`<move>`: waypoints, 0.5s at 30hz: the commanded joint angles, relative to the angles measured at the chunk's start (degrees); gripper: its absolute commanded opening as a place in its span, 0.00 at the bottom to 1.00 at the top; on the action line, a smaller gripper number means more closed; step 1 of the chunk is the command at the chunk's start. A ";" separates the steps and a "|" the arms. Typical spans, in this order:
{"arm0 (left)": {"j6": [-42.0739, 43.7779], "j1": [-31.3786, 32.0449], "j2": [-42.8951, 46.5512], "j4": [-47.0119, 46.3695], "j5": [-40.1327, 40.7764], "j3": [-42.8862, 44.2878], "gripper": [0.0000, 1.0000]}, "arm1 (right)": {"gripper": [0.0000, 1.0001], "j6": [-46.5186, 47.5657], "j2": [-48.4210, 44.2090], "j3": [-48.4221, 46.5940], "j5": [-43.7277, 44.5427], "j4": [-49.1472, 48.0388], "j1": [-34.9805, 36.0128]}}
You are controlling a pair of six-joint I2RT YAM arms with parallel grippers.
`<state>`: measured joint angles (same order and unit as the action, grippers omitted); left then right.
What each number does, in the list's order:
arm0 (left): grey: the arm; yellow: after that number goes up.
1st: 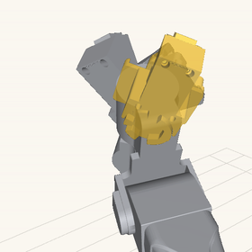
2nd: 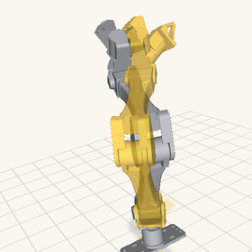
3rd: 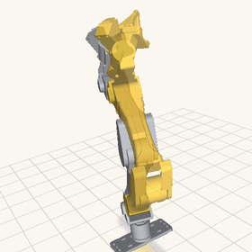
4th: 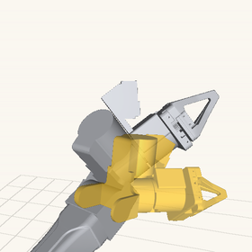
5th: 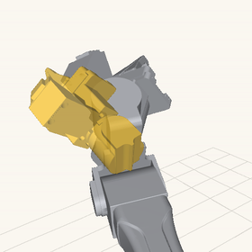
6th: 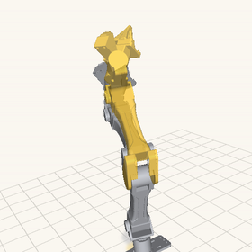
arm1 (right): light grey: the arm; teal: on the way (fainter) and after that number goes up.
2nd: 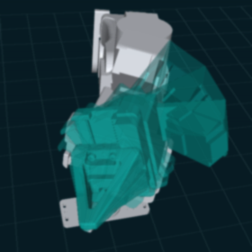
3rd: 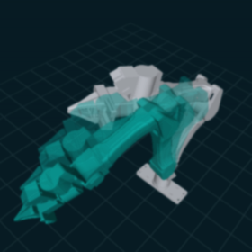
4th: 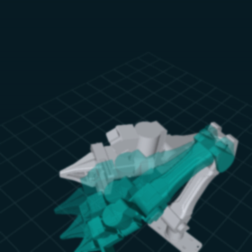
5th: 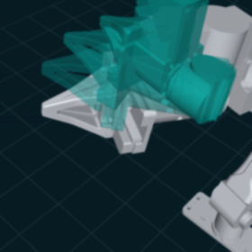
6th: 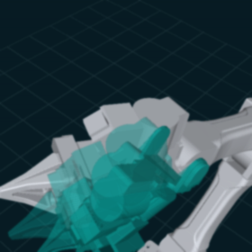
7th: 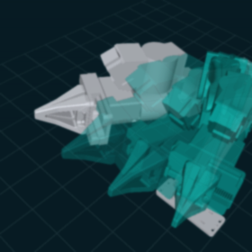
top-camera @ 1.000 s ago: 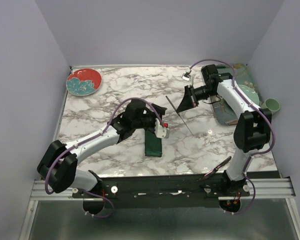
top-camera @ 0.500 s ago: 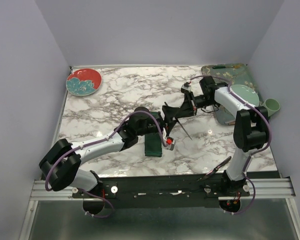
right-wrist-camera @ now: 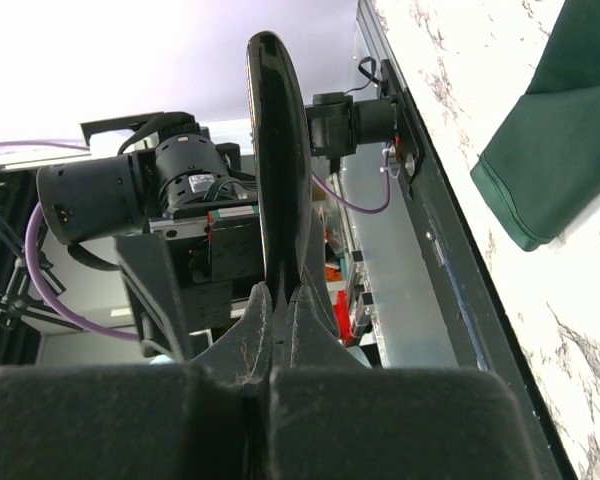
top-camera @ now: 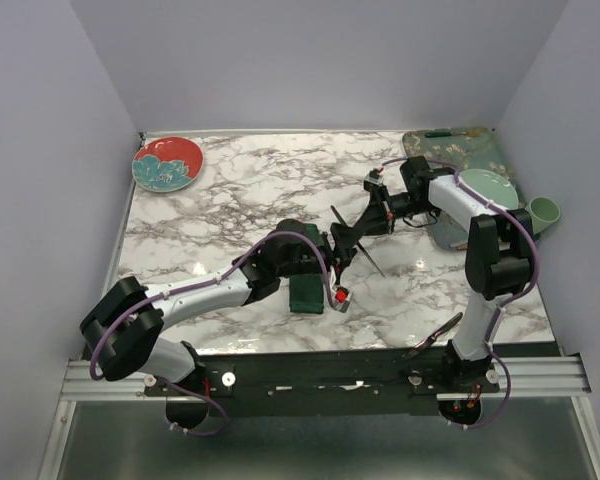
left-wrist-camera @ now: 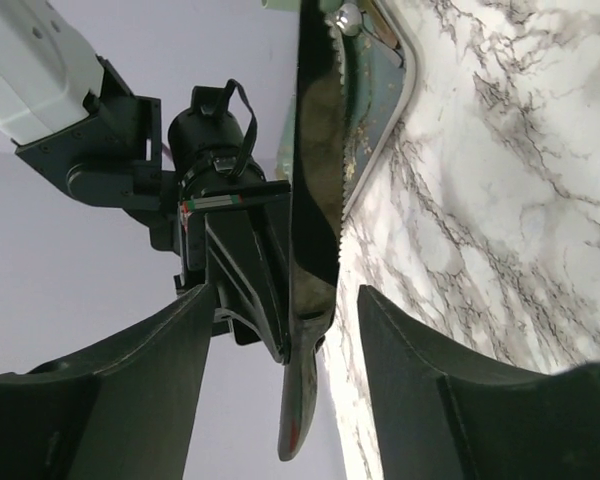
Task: Fold the napkin into a case and place the utensils inside
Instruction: Pass from the right arm to the left
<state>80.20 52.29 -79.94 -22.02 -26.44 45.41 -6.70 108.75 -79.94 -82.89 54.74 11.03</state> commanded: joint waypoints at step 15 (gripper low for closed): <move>3.21 1.41 -3.73 1.98 -1.78 3.28 0.36 | 0.01 -1.83 0.15 1.98 -8.16 -0.43 -0.39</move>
<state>83.07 53.19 -83.37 -20.05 -26.63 47.27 -7.73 108.99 -78.83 -83.20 54.46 10.90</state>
